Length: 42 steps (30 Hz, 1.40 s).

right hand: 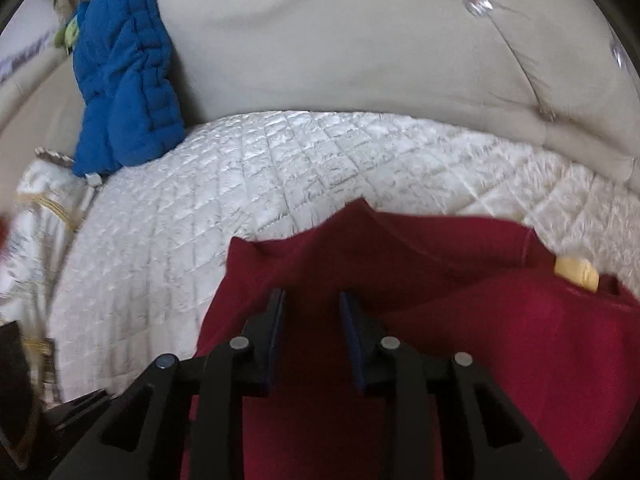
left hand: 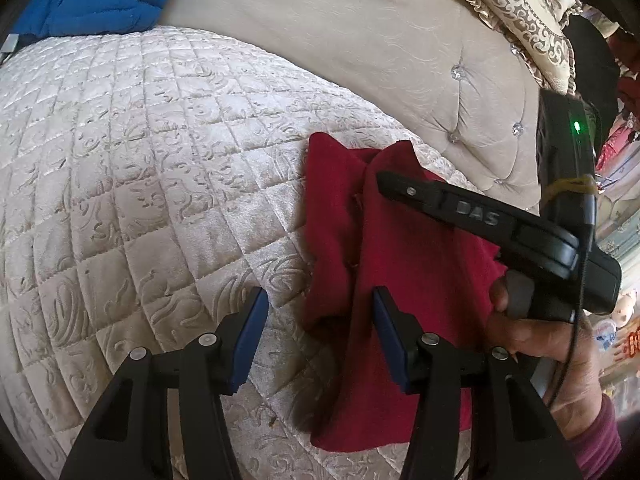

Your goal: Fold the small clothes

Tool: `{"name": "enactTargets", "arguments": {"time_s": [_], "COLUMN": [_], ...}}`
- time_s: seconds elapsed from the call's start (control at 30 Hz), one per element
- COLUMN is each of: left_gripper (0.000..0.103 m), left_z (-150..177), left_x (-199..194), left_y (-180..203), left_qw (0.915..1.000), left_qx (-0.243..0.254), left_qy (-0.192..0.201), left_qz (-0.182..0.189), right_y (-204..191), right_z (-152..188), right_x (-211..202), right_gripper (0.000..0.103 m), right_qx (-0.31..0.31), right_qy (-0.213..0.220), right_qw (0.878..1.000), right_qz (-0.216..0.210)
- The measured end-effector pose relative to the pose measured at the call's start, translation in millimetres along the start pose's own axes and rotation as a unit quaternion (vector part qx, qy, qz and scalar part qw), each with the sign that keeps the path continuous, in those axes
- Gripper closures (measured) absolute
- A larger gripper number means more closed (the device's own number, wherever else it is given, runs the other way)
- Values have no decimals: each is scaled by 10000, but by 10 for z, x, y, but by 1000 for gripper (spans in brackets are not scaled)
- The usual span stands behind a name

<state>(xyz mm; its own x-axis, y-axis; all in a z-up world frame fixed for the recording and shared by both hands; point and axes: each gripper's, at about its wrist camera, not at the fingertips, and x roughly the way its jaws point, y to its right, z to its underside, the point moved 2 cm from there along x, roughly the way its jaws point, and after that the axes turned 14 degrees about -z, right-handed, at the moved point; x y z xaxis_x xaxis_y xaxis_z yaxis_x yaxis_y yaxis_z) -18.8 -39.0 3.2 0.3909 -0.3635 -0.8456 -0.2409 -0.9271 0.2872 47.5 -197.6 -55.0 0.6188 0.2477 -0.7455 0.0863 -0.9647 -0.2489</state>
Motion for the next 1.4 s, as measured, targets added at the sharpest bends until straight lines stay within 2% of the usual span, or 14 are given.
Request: {"name": "enactTargets", "arguments": {"time_s": [0.1,0.17,0.27,0.33,0.43,0.6,0.67,0.73,0.8,0.83,0.9,1.13,1.3,1.4], "left_gripper": [69,68,68,68,68,65,64,64,64,64,64,64,64,64], "left_z": [-18,-20,-20,-21,-19,-24,-31,-43,-65,-77,-89,-68,-72,-92], "left_x": [18,18,16,17,24,38,43,48,51,54,63,82,6,-47], "left_y": [-3,-7,-15,-14,-12,-18,-26,-39,-53,-54,-36,88,147,168], "left_qw": [10000,10000,10000,10000,10000,10000,9999,9996,9979,9953,9913,9931,9899,9871], "left_qx": [-29,-31,-41,-34,-33,-67,-118,-230,-398,-517,-639,-376,-244,-210], "left_qy": [-13,-19,-25,-16,-9,-9,-2,7,24,20,16,75,241,367], "left_qz": [15,31,36,25,19,36,73,190,505,816,1151,1106,1374,1547], "right_y": [-92,-66,-12,-8,17,9,20,32,33,33,33,69,-79,-200], "right_z": [-68,-83,-60,-40,-17,-115,-133,-128,-125,-125,-136,-262,-345,-376], "right_x": [27,-44,-218,-225,-12,-6,-50,-102,-133,-138,-146,-52,167,293], "right_gripper": [73,73,71,64,61,54,45,38,31,29,27,20,20,15], "right_qx": [-297,-226,13,61,100,160,291,416,499,535,605,1032,662,335], "right_qy": [-199,-249,7,82,-175,-224,-303,-327,-338,-377,-474,-932,-1467,-1785], "right_qw": [9993,9994,9999,9996,9997,9995,9987,9976,9966,9960,9945,9845,9846,9819], "right_qz": [115,30,-165,-249,-127,-139,-294,-446,-564,-607,-708,-1073,-685,-542]}}
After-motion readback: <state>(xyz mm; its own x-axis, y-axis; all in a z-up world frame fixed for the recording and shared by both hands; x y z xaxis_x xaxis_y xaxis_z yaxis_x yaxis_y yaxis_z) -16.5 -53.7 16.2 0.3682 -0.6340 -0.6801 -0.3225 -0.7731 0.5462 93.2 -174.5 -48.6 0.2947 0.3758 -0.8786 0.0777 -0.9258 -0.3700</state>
